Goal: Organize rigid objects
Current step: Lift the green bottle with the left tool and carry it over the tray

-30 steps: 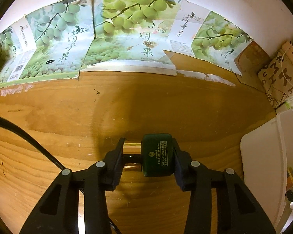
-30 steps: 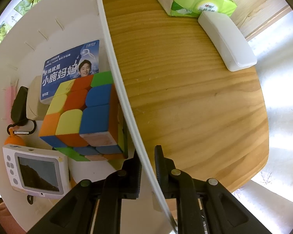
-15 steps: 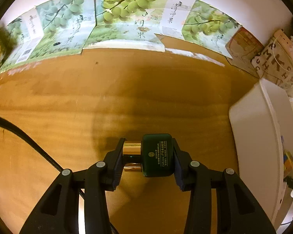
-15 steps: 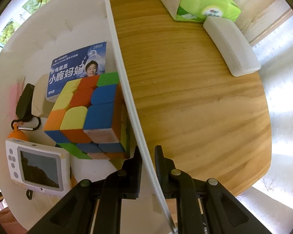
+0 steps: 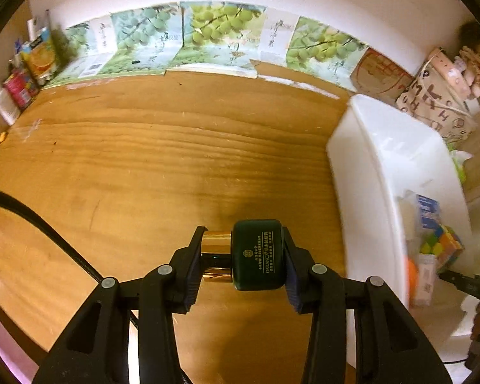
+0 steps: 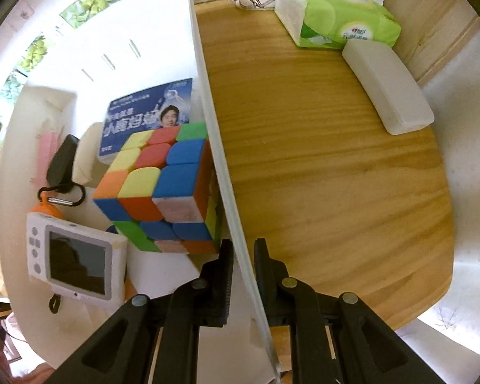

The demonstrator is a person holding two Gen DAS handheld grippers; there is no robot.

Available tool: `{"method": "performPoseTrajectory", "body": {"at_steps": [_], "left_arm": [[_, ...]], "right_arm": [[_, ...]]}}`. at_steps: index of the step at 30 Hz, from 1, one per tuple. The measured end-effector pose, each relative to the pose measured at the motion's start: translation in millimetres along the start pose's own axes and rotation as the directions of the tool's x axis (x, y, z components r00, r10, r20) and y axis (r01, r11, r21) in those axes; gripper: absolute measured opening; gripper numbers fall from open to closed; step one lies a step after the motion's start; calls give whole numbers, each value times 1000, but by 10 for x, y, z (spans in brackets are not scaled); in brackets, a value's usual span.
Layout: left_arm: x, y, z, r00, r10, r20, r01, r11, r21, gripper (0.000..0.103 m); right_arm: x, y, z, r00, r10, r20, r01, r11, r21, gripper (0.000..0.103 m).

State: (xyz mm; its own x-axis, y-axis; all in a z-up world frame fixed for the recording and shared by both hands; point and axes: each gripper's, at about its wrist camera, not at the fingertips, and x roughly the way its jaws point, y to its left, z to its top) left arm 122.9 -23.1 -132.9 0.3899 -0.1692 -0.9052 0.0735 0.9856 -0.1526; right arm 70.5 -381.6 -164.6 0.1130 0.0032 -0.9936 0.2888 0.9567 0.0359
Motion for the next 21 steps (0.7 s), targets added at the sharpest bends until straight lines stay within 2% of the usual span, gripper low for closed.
{"method": "performPoseTrajectory", "body": {"at_steps": [4, 11, 21], "left_arm": [[-269, -187, -123, 1000, -3, 28, 3, 1000, 7, 46], [-642, -663, -264, 998, -26, 63, 22, 997, 75, 46], [-748, -1309, -276, 995, -79, 61, 69, 984, 161, 46]], "right_arm": [[-47, -61, -20, 1000, 15, 9, -15, 999, -48, 15], [-102, -119, -34, 998, 60, 26, -57, 993, -104, 15], [-240, -200, -20, 994, 99, 53, -90, 985, -146, 15]]}}
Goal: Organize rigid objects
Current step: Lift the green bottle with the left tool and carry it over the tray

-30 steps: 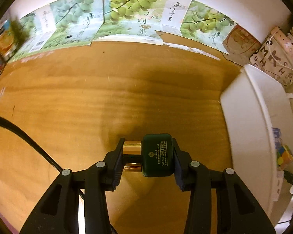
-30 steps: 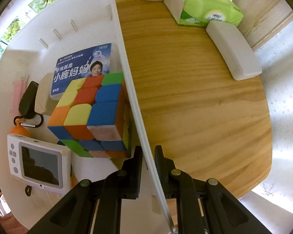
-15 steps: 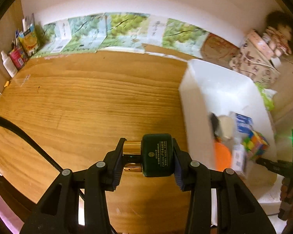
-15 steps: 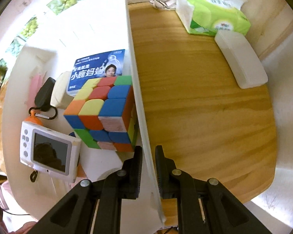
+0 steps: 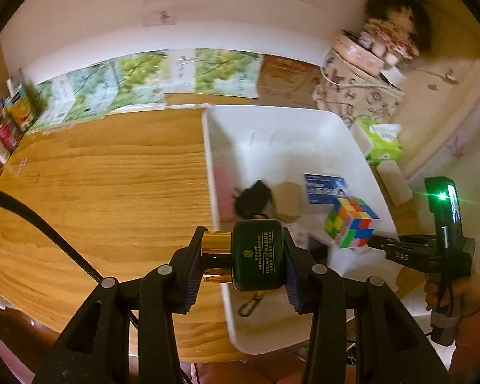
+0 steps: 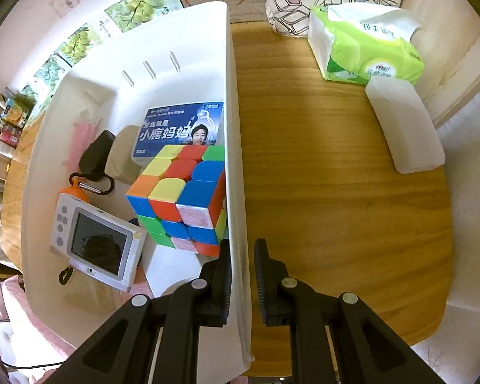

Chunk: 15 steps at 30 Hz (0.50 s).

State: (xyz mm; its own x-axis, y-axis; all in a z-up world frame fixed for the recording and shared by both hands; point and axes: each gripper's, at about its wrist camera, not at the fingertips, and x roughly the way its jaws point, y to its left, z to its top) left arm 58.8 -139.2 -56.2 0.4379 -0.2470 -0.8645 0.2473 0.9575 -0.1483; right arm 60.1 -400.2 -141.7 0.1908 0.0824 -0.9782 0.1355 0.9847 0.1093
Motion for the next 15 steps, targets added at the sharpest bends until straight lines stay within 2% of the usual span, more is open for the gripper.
{"method": "performPoseTrajectory", "body": {"at_steps": [6, 8, 10, 15], "left_arm": [[101, -267, 73, 997, -50, -50, 51, 999, 4, 46], [128, -323, 115, 995, -76, -62, 76, 997, -6, 46], [142, -393, 139, 996, -67, -63, 68, 998, 12, 46], [171, -436, 206, 995, -78, -56, 79, 997, 14, 48]], "right_arm": [[-7, 45, 31, 1000, -1, -14, 1, 1000, -20, 15], [-25, 49, 38, 1000, -4, -9, 4, 1000, -18, 18], [-65, 34, 38, 1000, -1, -1, 1, 1000, -9, 30], [-190, 47, 5, 1000, -26, 17, 26, 1000, -10, 41]]}}
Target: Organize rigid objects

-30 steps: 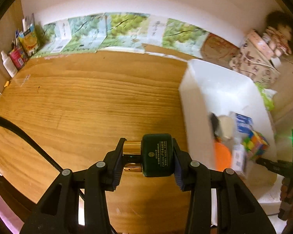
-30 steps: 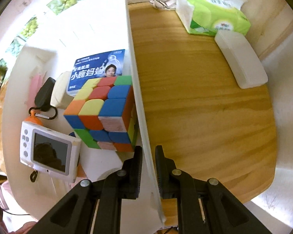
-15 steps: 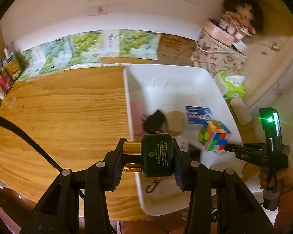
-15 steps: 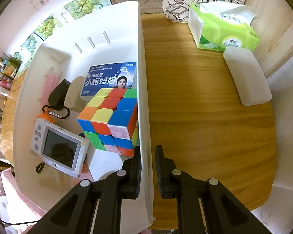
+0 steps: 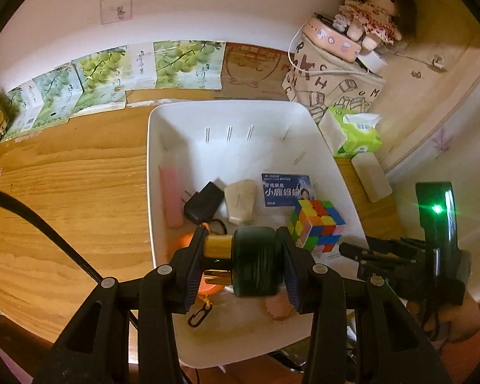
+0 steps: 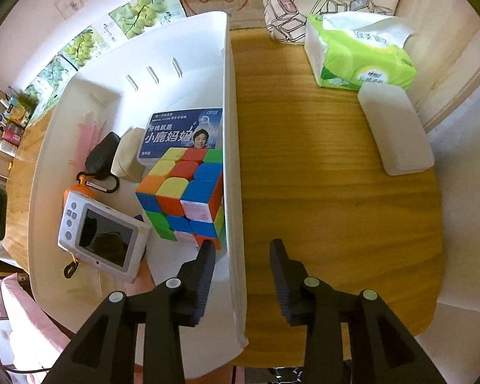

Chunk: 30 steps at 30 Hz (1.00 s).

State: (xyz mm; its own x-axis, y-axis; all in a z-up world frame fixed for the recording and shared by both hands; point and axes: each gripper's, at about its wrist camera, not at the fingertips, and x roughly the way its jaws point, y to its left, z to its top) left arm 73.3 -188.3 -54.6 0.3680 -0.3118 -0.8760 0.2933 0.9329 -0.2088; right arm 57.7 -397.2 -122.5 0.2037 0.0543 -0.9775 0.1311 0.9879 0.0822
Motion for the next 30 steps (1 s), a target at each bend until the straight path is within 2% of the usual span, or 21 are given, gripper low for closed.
{"method": "performPoseTrajectory", "body": {"at_steps": [1, 3, 4, 6, 8, 13, 18, 25, 30], "left_arm": [[-12, 12, 13, 1000, -6, 13, 6, 1000, -3, 50], [-50, 46, 36, 999, -1, 41, 2, 1000, -9, 66], [-66, 66, 48, 999, 2, 47, -2, 1000, -11, 71], [-96, 103, 62, 998, 6, 57, -5, 1000, -10, 81], [-143, 172, 65, 998, 14, 67, -13, 1000, -10, 85], [-284, 464, 0, 998, 19, 64, -16, 998, -54, 90], [-484, 828, -151, 995, 50, 81, -41, 993, -109, 98], [-775, 1229, -337, 984, 133, 121, -111, 978, -174, 100], [-950, 1398, -414, 978, 159, 137, -127, 969, -214, 102]], "right_arm": [[-34, 3, -12, 1000, -4, 8, 4, 1000, -2, 47], [-118, 27, -30, 999, -19, 34, 20, 1000, -6, 56], [-166, 44, -42, 999, -28, 41, 28, 1000, -6, 60], [-245, 65, -62, 997, -48, 52, 48, 999, 7, 64], [-296, 100, -63, 997, -48, 64, 47, 999, 23, 69], [-474, 252, -110, 992, -71, 103, 66, 997, 51, 81], [-551, 489, -169, 992, -57, 111, 50, 996, 67, 84], [-594, 877, -333, 992, -6, 125, -3, 998, 70, 85], [-692, 1143, -420, 989, 30, 147, -39, 998, 56, 85]]}}
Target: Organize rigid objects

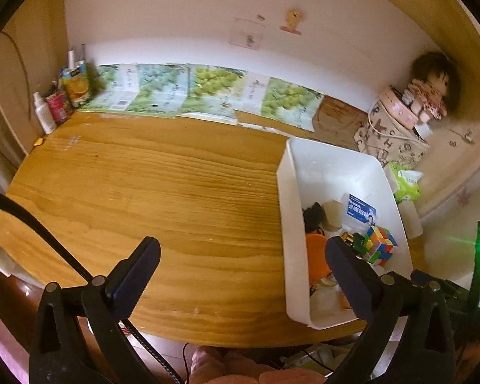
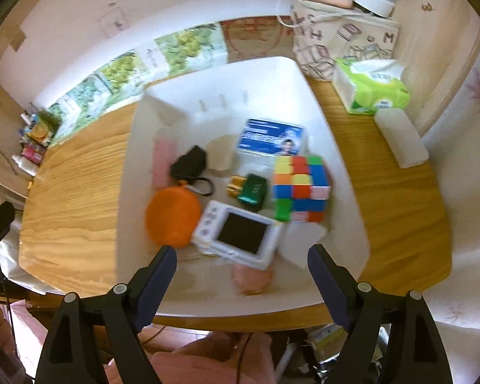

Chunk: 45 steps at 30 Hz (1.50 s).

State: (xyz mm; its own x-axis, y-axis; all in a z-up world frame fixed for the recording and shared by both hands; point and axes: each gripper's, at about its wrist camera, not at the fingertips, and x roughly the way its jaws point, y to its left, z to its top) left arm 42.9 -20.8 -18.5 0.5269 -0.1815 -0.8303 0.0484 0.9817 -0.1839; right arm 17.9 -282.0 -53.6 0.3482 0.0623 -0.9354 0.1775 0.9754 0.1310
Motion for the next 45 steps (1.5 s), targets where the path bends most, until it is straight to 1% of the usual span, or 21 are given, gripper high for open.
{"method": "performPoseTrajectory", "body": {"at_steps": [4, 7, 9, 11, 12, 13, 15, 19, 24, 26, 30, 36, 41, 45], "left_arm": [[-104, 36, -19, 999, 24, 24, -23, 1000, -11, 102], [-157, -30, -45, 999, 29, 44, -29, 999, 15, 102], [-187, -86, -63, 997, 41, 62, -44, 998, 39, 102], [-224, -126, -82, 994, 63, 88, -68, 996, 53, 102], [-235, -148, -90, 992, 74, 100, -80, 995, 61, 102], [-243, -172, -99, 991, 77, 110, -85, 994, 70, 102], [-244, -198, -115, 989, 85, 120, -95, 992, 79, 102], [-204, -228, -147, 988, 105, 114, -114, 990, 84, 102], [-168, -261, -173, 992, 81, 100, -91, 992, 93, 102], [-187, -288, -197, 989, 87, 119, -99, 990, 98, 102], [-199, -320, -175, 981, 93, 169, -110, 989, 98, 102], [-121, -419, -167, 975, 100, 198, -129, 982, 139, 102], [-88, -443, -139, 966, 114, 231, -149, 979, 141, 102], [-54, -447, -115, 960, 119, 253, -158, 978, 139, 102]], "right_arm": [[-165, 218, -18, 999, 36, 39, -35, 999, -31, 87], [-296, 363, -23, 996, 54, 65, -49, 996, -68, 89], [-390, 453, -35, 994, 44, 99, -35, 995, -94, 91], [-462, 520, -57, 990, 25, 136, -8, 993, -119, 97], [-489, 545, -69, 988, 19, 152, 1, 992, -129, 103], [-512, 568, -89, 986, 15, 164, 8, 990, -142, 103], [-503, 578, -108, 987, 18, 161, 7, 988, -154, 103], [-478, 572, -147, 986, 16, 166, 8, 989, -148, 103], [-452, 595, -171, 986, 20, 166, 8, 986, -169, 103], [-436, 598, -193, 986, 19, 166, 11, 985, -175, 103], [-427, 588, -203, 979, 14, 204, 22, 985, -171, 103], [-413, 600, -131, 966, 24, 257, 25, 982, -186, 103], [-369, 622, -74, 961, 30, 275, 28, 978, -205, 103], [-296, 631, -27, 962, 25, 273, 33, 978, -208, 103]]}}
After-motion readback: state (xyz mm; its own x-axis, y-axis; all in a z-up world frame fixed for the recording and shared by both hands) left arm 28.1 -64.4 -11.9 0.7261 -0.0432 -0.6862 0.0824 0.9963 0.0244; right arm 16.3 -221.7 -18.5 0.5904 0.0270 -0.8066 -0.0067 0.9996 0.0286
